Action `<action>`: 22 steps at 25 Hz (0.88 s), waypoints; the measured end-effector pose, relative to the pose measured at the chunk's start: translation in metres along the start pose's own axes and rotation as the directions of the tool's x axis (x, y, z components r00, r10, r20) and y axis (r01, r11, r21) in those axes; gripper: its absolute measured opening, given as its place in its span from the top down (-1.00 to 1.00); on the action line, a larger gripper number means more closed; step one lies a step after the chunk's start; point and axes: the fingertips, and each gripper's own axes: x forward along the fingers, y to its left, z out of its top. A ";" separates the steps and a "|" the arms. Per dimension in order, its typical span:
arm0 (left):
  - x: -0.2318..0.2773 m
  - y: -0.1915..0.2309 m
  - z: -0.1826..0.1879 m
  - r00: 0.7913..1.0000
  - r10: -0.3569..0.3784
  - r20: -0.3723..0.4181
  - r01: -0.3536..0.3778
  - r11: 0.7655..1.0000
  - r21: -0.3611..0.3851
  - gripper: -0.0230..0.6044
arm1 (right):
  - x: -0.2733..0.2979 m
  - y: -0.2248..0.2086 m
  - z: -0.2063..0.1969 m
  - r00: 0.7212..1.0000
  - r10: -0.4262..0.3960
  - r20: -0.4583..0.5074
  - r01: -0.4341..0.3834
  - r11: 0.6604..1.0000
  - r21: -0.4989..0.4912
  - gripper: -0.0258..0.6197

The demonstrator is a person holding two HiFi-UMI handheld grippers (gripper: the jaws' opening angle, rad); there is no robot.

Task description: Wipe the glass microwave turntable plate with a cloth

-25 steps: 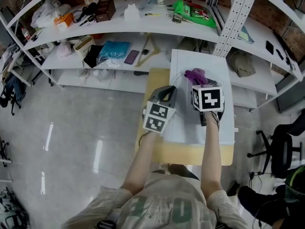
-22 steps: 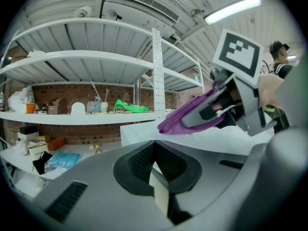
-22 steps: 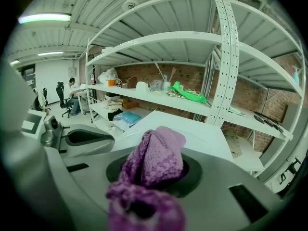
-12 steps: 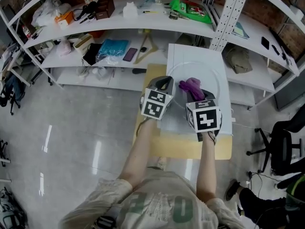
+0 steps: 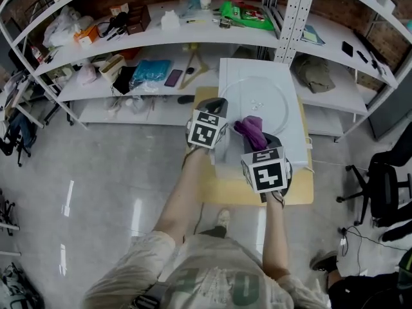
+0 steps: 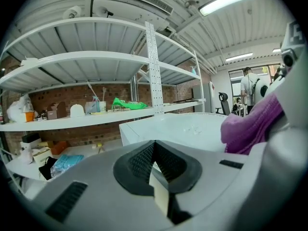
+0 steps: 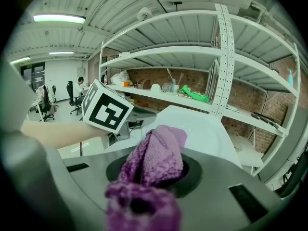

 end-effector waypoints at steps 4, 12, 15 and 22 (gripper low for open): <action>-0.003 -0.003 -0.002 1.000 -0.002 -0.002 0.002 1.000 -0.007 0.93 | -0.003 -0.001 -0.005 1.000 -0.012 0.001 0.012 1.000 0.006 0.75; -0.004 -0.005 -0.001 1.000 -0.002 0.009 0.002 1.000 -0.021 0.93 | 0.011 -0.060 0.052 0.989 -0.087 0.122 0.082 0.996 0.046 0.75; -0.002 -0.005 -0.002 1.000 -0.002 0.019 0.002 1.000 -0.019 0.93 | 0.041 -0.094 0.072 0.985 -0.119 0.127 0.109 0.991 0.084 0.75; -0.002 -0.005 0.000 1.000 0.001 0.013 -0.001 1.000 -0.016 0.93 | 0.110 -0.144 0.079 0.983 -0.186 -0.009 0.186 0.980 0.067 0.75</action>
